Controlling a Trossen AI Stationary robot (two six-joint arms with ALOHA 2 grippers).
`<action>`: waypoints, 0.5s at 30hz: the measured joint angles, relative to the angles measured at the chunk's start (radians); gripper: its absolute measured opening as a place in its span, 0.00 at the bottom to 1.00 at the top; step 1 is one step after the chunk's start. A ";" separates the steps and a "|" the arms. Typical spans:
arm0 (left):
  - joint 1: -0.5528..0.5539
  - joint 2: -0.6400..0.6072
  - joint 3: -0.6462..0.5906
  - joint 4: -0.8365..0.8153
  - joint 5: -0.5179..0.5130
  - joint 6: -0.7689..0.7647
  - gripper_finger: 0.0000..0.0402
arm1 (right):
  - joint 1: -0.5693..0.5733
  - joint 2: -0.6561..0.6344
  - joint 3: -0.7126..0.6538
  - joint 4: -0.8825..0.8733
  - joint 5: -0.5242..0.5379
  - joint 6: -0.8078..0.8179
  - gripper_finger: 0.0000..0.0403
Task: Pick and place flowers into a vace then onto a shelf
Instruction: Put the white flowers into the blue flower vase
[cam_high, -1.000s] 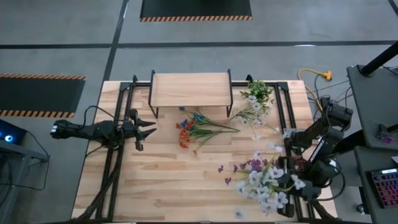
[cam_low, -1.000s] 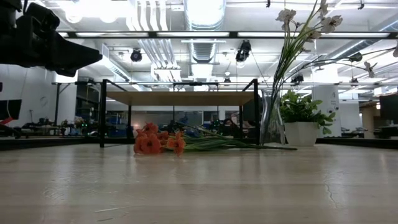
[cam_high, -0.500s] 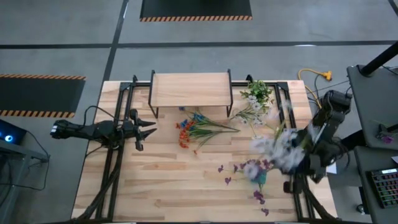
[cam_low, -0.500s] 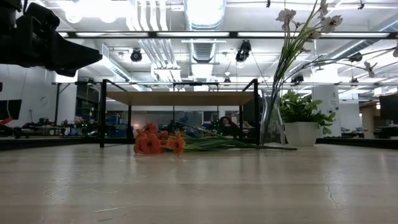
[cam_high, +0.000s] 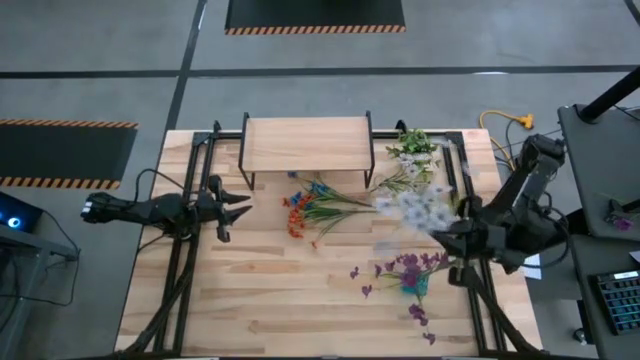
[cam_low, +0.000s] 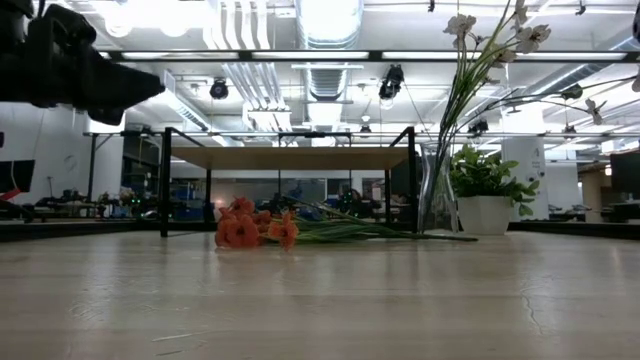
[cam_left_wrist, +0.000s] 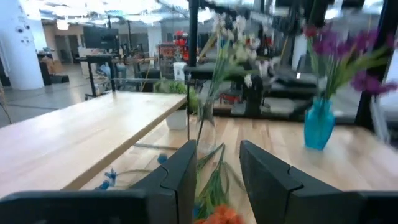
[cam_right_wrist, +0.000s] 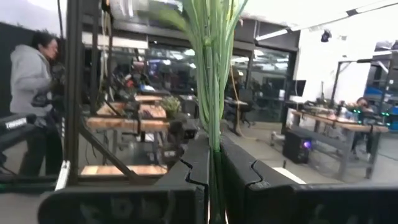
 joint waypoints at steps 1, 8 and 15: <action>0.000 0.000 0.002 0.034 0.001 0.001 0.27 | -0.006 -0.001 -0.003 -0.004 0.001 0.002 0.03; -0.001 0.050 0.163 0.146 0.143 0.012 0.32 | -0.034 -0.004 -0.006 -0.002 0.001 -0.001 0.03; -0.002 0.345 0.352 0.235 0.215 0.165 0.48 | -0.034 -0.003 -0.006 -0.002 0.000 0.016 0.03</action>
